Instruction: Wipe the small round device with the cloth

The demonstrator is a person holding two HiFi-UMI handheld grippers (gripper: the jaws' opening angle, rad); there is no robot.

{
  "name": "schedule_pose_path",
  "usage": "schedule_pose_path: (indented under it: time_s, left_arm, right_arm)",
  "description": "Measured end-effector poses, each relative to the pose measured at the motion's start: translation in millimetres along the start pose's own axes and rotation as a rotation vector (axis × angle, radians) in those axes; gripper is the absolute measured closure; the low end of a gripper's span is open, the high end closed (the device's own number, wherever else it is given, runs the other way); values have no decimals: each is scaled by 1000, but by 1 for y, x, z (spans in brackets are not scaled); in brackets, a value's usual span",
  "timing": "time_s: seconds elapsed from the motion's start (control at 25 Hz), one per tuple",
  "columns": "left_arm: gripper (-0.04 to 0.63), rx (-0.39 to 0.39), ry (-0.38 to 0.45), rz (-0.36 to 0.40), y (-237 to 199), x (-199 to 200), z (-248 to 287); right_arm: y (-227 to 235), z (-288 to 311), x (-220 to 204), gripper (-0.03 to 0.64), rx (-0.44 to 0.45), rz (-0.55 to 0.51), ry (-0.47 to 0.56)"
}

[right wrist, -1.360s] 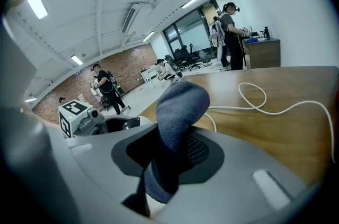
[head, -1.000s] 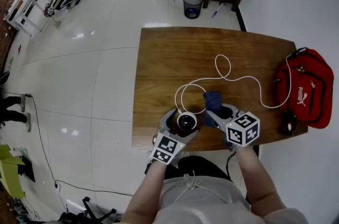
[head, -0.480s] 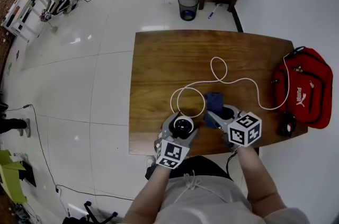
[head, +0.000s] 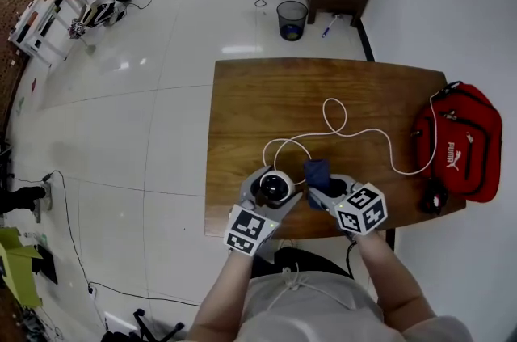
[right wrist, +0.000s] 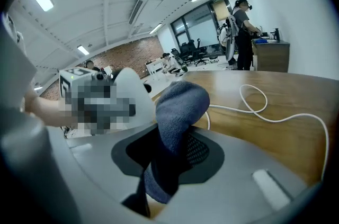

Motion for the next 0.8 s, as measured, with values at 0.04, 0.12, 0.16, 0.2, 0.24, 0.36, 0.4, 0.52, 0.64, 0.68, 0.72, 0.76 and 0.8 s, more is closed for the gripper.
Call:
schedule_pose_path:
  time_s: [0.04, 0.12, 0.16, 0.2, 0.24, 0.36, 0.4, 0.52, 0.64, 0.68, 0.72, 0.76, 0.8]
  left_arm:
    - [221, -7, 17, 9, 0, 13, -3]
    - [221, -20, 53, 26, 2, 40, -9]
    - [221, -28, 69, 34, 4, 53, -12]
    - [221, -37, 82, 39, 6, 63, -15]
    - [221, -48, 91, 44, 9, 72, -16]
    - [221, -79, 99, 56, 15, 87, -16]
    - [221, -83, 102, 59, 17, 90, -16]
    - [221, -88, 107, 68, 20, 92, -20]
    - [221, -100, 102, 84, 26, 98, -25]
    - [221, -105, 105, 84, 28, 99, -25]
    - [221, -110, 108, 81, 29, 98, -26]
    - [221, -115, 110, 77, 30, 98, -25]
    - [221, -121, 112, 71, 31, 98, -25]
  right_arm:
    - [-5, 1, -2, 506, 3, -16, -17]
    - [-13, 4, -3, 506, 7, -40, -43]
    - [-18, 5, -2, 506, 11, -49, -48]
    - [-22, 6, 1, 506, 18, -56, -43]
    - [-28, 6, 6, 506, 31, -64, -24]
    - [-46, 1, 30, 506, 75, -109, 78]
    - [-52, -1, 36, 506, 85, -134, 104]
    - [-67, -6, 40, 506, 101, -219, 128]
    - [-78, -12, 37, 506, 103, -276, 133]
    - [-81, -14, 35, 506, 103, -287, 137]
    - [-85, -16, 34, 506, 103, -298, 140]
    - [-88, -17, 33, 506, 103, -311, 143]
    - [-92, -19, 32, 506, 103, -326, 143]
Point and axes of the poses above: the fingertips, and each gripper's own axes: z forward along the fingers, y to its right, x out of its top, the point moved 6 cm from there along -z, backward along the fingers
